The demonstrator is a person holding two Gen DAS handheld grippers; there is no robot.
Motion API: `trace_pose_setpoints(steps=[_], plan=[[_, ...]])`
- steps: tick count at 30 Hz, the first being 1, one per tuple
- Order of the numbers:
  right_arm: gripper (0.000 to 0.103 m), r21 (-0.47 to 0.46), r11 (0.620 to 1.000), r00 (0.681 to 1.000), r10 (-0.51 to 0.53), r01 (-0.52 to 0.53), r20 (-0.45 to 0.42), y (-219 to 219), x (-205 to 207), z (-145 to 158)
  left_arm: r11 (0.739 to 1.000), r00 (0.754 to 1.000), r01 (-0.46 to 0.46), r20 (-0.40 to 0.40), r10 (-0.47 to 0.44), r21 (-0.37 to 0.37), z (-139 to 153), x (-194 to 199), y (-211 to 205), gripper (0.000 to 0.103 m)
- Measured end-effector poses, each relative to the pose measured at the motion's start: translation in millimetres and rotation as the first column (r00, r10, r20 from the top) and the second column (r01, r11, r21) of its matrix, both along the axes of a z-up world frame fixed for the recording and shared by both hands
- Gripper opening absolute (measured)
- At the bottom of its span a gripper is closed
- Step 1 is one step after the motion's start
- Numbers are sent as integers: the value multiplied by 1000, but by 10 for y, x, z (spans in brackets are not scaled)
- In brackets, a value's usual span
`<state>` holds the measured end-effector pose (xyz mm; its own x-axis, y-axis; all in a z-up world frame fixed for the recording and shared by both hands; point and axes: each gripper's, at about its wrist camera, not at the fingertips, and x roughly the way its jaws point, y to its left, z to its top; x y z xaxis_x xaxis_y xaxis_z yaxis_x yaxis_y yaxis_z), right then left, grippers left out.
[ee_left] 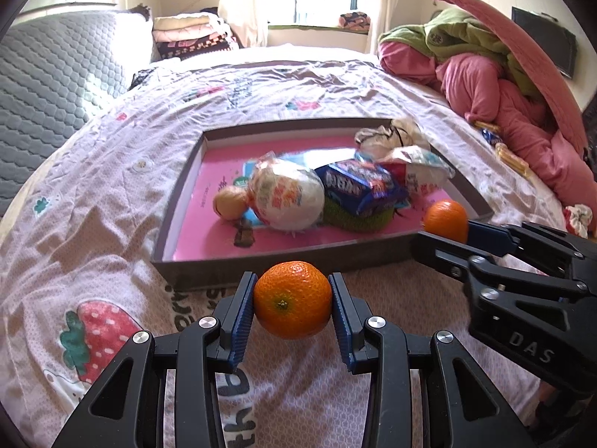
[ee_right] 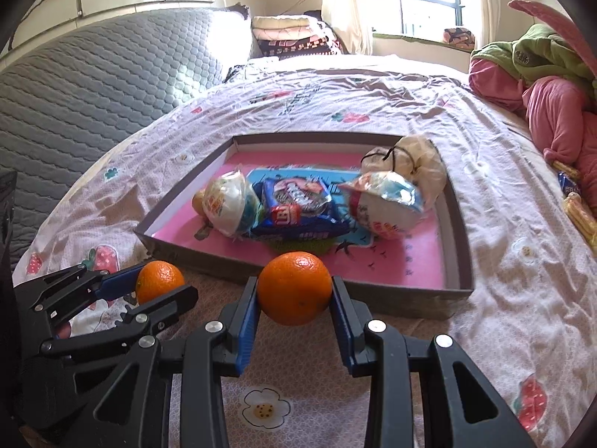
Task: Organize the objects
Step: 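Lift the orange with the left tool toward the tray while the right tool lifts its orange, then lower the orange into the tray with the left tool while the right tool lowers its orange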
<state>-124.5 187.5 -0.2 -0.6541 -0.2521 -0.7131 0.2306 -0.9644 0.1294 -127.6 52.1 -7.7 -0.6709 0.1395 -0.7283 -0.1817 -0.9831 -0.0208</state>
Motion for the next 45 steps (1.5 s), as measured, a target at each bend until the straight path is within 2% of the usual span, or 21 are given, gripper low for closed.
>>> trace_pose_setpoints(steps=[12,25,32,38,45], plan=[[37,-1,999,996,-39,39,-74,179,-7,244,997,995,-80,-54,81,20,158,-211,-169,40],[37,-10,995,983,-102,102,-154,392,-104,483,983,983,-171,-60,175,64,210,-511,-496,40],[37,-20,991,974,-135,134,-182,493,-186,563,979,976,-188,-97,195,80,288,-601,-523,40],[37,1,989,971,-143,146,-194,505,-282,525,981,978,-188,-85,192,53,180,-701,-454,40],[37,34,990,981,-128,134,-143,470,-370,308,985,983,-173,-54,173,10,15,-734,-374,40]])
